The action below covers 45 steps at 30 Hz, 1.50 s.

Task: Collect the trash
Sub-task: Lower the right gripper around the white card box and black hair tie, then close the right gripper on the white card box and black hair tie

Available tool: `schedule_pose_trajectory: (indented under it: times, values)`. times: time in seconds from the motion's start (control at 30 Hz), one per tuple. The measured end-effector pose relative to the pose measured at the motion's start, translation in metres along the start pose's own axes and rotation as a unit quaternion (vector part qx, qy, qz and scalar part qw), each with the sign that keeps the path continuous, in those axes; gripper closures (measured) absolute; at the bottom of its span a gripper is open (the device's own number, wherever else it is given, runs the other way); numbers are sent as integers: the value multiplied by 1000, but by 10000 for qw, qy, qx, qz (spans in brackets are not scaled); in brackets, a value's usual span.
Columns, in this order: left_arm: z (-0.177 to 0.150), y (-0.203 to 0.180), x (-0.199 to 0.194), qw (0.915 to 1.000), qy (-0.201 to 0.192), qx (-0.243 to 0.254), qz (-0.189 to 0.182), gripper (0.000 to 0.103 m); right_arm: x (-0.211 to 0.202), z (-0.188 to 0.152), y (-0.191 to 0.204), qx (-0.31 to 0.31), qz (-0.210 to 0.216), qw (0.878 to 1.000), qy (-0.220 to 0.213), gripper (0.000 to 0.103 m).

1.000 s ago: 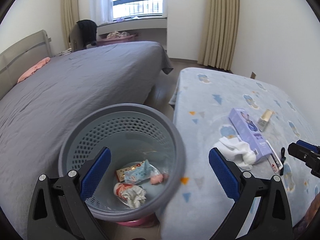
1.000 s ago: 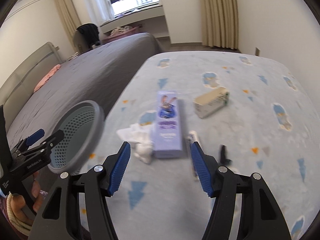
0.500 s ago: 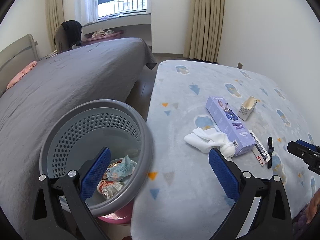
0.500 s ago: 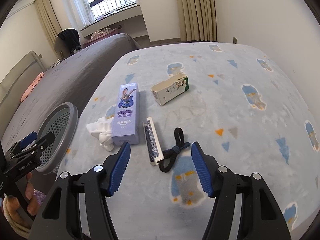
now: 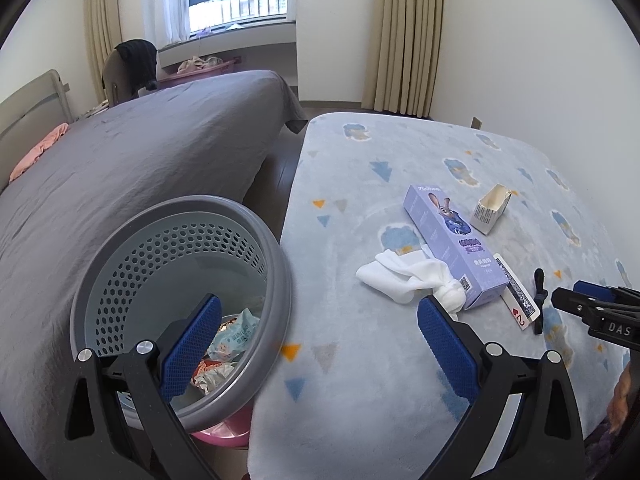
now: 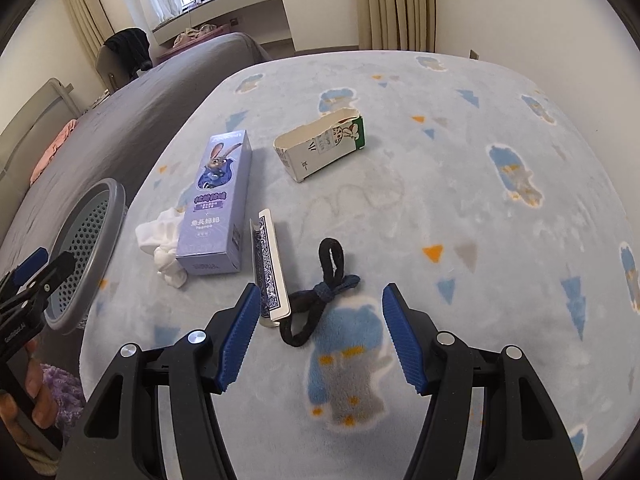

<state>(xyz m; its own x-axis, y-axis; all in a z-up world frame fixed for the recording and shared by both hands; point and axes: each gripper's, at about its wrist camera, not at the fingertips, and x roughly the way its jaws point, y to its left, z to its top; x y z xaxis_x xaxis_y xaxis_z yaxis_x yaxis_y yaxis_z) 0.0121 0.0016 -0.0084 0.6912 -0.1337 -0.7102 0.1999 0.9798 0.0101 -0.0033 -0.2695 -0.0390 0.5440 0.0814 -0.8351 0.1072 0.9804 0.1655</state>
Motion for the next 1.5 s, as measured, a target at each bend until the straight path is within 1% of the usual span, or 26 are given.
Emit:
schedule_pose_trajectory:
  times: [0.2,0.43,0.6,0.73,1.13,1.3,1.33,1.37,1.43,1.47,1.5]
  values:
    - [-1,0,3,10000,71,39,3,7,10,2,-1,81,-105,9999,-14,42]
    - [-1,0,4,10000,84,44,0,7,22,3,-6,253,-158,9995,117,42]
    - [-1,-1,6,9999,89,64,-12,7,27,-1,-7,225,-275,9992,183,42]
    - [-1,-2,6,9999,88,63,-8,7,28,-4,-9,274,-288,9990,197,42]
    - [-1,-2,6,9999,91,69,-2,7,26,-9,5,11,-419,9991,88,42]
    - [-2,-2,6,9999,101,75,-1,7,27,-8,15,-117,-395,9991,34,43]
    - [-2,-2,6,9999,105,81,3,7,28,-7,18,-156,-384,9991,31,43]
    - [-3,-2,6,9999,104,87,8,7,29,-7,21,-206,-379,9991,48,46]
    - [-3,-2,6,9999,105,100,15,7,31,-8,25,-260,-338,9991,40,49]
    - [-3,-2,6,9999,108,103,19,7,32,-8,26,-278,-314,9991,37,52]
    - [-3,-2,6,9999,107,105,23,7,32,-8,27,-285,-273,9992,32,57]
